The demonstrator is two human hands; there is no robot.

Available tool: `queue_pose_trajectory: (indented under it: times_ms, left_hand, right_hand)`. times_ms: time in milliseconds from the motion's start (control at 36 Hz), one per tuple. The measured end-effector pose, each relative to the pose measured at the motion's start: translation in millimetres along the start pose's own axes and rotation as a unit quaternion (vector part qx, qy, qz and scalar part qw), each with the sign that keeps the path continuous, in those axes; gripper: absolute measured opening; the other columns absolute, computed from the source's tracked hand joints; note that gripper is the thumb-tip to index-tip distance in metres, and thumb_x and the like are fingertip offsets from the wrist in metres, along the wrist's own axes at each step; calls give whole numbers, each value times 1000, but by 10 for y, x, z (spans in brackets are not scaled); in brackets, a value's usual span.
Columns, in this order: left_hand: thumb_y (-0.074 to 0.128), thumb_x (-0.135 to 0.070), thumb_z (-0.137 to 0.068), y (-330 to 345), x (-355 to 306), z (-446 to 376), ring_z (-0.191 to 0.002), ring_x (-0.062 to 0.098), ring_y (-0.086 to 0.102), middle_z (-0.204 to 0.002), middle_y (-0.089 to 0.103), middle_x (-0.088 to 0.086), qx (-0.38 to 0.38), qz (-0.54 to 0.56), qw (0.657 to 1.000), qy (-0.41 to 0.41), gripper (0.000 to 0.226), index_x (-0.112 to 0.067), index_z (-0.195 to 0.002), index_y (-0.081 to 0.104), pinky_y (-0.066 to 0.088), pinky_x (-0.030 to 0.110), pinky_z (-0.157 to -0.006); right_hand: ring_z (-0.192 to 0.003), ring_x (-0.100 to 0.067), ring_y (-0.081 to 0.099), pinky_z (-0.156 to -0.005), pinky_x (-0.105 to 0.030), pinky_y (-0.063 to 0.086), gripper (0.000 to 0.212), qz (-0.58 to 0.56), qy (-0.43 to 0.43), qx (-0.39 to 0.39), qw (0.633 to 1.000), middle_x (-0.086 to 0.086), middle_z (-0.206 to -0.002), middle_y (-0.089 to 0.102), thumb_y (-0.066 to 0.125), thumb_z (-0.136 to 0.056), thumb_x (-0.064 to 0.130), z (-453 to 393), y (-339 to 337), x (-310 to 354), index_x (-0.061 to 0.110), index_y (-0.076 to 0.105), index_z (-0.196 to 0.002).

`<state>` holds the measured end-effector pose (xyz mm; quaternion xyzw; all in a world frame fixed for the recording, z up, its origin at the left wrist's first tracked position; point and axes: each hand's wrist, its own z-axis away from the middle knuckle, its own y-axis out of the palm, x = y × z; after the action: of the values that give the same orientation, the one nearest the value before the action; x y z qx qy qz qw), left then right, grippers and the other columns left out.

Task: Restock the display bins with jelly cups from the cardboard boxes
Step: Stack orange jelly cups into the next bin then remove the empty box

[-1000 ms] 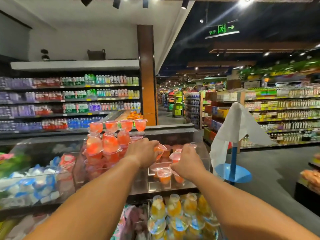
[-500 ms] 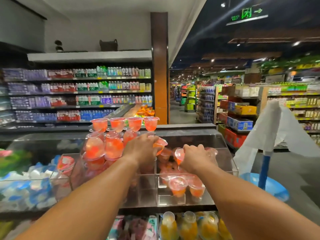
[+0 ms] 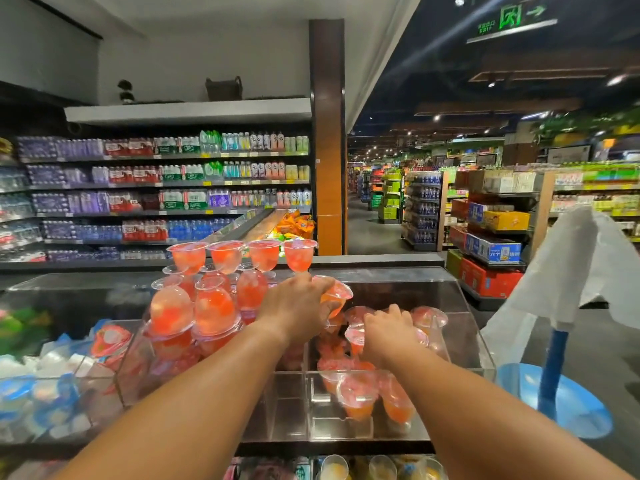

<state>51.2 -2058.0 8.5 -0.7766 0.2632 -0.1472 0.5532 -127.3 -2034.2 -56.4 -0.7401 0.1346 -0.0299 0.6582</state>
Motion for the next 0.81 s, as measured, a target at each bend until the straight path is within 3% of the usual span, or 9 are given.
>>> queue_pose_trajectory:
  times_ms: [111,250,361,417,472,556,667,806]
  left_hand:
    - [42,-59,-101,44,9,-32,-130,27,51,-142,50,0,3,3,1000,-7,52,-41,-149,40,47,43,-97]
    - [42,-59,-101,49,-11,-54,-130,27,51,-141,51,1,13,-1,1000,-5,52,-40,-149,41,47,44,-98]
    - [42,-60,-100,34,-71,-95,-129,26,52,-141,52,-1,12,13,1000,-1,54,-41,-151,39,48,43,-99]
    - [44,-59,-100,35,-119,-124,-129,24,52,-141,52,-2,9,29,1000,7,54,-42,-150,39,48,44,-100]
    - [45,-55,-101,37,-173,-145,-129,24,50,-141,52,-2,12,46,999,17,52,-41,-151,39,46,43,-101]
    - [46,-48,-102,35,-207,-152,-131,23,47,-141,51,-2,20,72,997,32,52,-40,-152,39,44,43,-103]
    - [51,-42,-102,29,-166,-102,-132,20,46,-144,51,-4,40,100,993,55,54,-36,-154,37,39,38,-107]
    - [55,-49,-99,10,-57,-47,-131,27,51,-149,50,2,48,183,981,32,79,-46,-158,2,43,47,-109]
  right_hand:
    - [-120,-30,41,-104,-44,36,60,-7,-1,-1,1000,-6,-129,53,66,-88,47,-4,-3,-6,17,50,-137]
    - [-130,-32,36,-109,-46,33,95,-52,-24,5,998,-6,-143,43,75,-77,59,-1,-120,-105,21,30,-151]
    - [-139,-29,35,-113,-46,36,108,-225,-46,-7,973,-3,-153,39,83,-74,49,9,-427,-193,27,19,-158]
    - [-137,-25,42,-108,-40,43,107,-339,-54,5,939,-1,-155,41,89,-72,40,24,-564,-199,26,24,-157]
    - [-136,-24,46,-101,-33,46,103,-381,-58,15,923,-2,-155,42,89,-74,34,46,-664,-184,25,27,-156]
    - [-139,-25,43,-98,-28,41,98,-391,-64,9,918,-5,-156,40,86,-79,22,70,-720,-167,20,26,-158]
    - [-138,-24,45,-107,-33,44,97,-370,-72,1,926,-4,-155,41,86,-78,22,74,-658,-140,20,29,-157]
    - [-136,-25,44,-104,-35,45,87,-382,-67,15,922,-2,-153,36,83,-82,26,67,-632,-151,22,34,-154]
